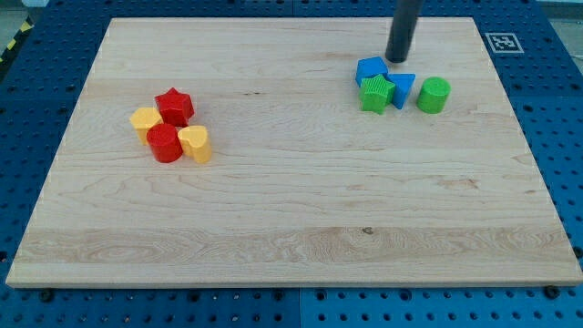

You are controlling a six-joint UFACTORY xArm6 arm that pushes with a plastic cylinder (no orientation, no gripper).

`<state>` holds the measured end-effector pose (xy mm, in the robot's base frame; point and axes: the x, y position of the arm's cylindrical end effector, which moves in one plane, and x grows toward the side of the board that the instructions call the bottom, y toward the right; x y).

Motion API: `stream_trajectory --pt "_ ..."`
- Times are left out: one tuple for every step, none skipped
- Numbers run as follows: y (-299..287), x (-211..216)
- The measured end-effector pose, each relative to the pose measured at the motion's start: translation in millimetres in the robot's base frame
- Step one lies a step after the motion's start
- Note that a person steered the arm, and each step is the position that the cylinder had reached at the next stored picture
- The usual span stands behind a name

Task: Separate the green circle from the group blocks

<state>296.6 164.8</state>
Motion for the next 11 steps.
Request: stream_trajectory --pt "16.4 27.9" --pt "11.9 62.6" --pt "12.2 79.9" --pt "33.0 91.4" --pt "47.3 95.2" --pt "47.5 101.9" --pt "51.3 112.4" --pt "60.3 119.5" --pt "69.1 126.3" --pt "71.8 141.7" --pt "71.8 161.8"
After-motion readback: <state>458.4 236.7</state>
